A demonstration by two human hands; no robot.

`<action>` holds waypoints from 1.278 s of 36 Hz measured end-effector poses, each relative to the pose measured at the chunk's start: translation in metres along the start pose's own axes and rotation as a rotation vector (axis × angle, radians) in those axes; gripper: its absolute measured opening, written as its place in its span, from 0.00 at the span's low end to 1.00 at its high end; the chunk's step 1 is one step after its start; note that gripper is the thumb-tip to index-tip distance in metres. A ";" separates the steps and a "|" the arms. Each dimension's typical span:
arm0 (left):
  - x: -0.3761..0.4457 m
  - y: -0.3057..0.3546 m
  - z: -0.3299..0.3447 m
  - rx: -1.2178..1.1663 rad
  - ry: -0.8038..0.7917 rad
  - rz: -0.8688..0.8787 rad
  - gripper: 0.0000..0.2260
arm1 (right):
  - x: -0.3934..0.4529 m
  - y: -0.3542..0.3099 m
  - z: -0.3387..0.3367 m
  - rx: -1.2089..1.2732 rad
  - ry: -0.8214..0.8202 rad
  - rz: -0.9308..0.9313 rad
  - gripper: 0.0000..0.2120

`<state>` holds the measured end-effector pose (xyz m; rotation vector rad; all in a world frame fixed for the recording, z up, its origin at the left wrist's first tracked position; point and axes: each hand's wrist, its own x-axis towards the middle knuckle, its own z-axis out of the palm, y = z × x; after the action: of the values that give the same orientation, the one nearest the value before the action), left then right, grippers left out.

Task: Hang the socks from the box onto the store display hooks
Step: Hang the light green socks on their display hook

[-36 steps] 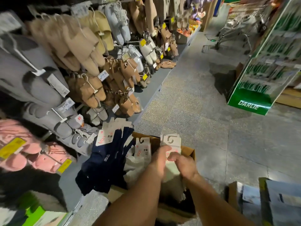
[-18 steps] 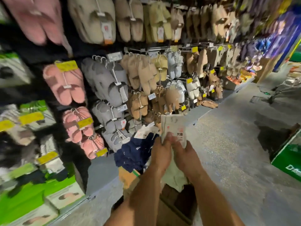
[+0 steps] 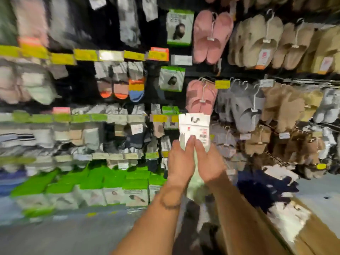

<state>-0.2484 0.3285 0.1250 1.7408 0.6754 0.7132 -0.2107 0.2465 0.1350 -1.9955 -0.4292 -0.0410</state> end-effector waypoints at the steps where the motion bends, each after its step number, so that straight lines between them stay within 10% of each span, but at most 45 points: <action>1: 0.009 -0.006 -0.029 0.006 0.033 -0.017 0.23 | -0.006 -0.018 0.027 -0.089 0.010 -0.009 0.21; 14: 0.093 -0.076 -0.371 0.051 0.438 -0.009 0.22 | -0.074 -0.213 0.323 0.092 -0.400 -0.237 0.24; 46: 0.390 -0.154 -0.767 0.066 0.551 0.132 0.17 | -0.017 -0.482 0.749 0.206 -0.446 -0.384 0.23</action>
<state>-0.5789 1.1334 0.2089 1.6646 0.9668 1.2987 -0.4978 1.0865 0.2089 -1.6887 -1.0562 0.2042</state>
